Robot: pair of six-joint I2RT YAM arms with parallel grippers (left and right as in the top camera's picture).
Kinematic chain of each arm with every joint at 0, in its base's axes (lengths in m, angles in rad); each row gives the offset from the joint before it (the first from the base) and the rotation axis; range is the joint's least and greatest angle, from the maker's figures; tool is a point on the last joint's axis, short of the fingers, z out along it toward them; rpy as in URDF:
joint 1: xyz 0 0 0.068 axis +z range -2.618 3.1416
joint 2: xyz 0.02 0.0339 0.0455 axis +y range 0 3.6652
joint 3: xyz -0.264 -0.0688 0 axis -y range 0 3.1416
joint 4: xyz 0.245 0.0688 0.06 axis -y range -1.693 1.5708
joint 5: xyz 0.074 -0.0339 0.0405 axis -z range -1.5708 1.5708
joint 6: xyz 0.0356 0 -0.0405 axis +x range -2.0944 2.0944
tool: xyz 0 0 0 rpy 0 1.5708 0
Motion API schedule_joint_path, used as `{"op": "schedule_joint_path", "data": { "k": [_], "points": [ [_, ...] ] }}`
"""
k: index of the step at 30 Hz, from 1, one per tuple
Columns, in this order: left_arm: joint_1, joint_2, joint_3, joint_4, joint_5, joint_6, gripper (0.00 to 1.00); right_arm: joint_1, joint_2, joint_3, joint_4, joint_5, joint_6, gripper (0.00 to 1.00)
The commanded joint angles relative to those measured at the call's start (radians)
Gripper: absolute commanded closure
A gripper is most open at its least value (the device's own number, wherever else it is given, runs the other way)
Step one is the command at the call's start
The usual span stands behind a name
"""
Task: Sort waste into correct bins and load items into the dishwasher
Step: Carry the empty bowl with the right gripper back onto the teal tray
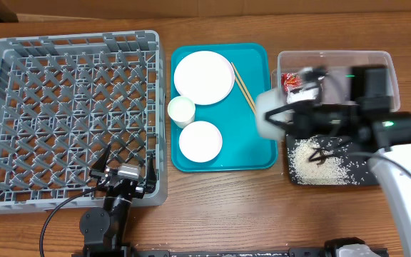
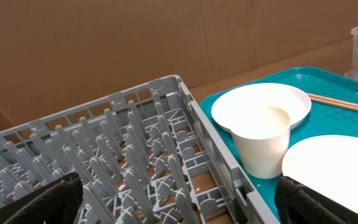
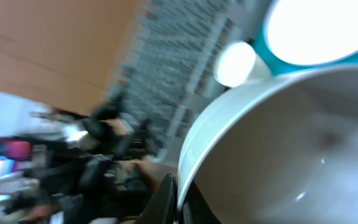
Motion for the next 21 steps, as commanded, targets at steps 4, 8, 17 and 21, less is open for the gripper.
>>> {"op": "schedule_joint_path", "data": {
  "k": [4, 8, 17, 21],
  "points": [
    [0.006, -0.009, -0.005, 0.001, 0.002, 0.003, 0.0, 0.292, 0.073, 0.005, 0.022, 0.691, 0.271, 0.96],
    [0.006, -0.009, -0.005, 0.001, 0.002, 0.003, 0.0, 0.394, 0.194, 0.005, 0.037, 0.823, 0.272, 0.96],
    [0.006, -0.009, -0.005, 0.001, 0.002, 0.003, 0.0, 0.43, 0.414, 0.005, 0.135, 0.789, 0.269, 0.96],
    [0.006, -0.009, -0.005, 0.001, 0.002, 0.003, 0.0, 0.43, 0.46, 0.005, 0.154, 0.782, 0.27, 0.96]
  ]
}}
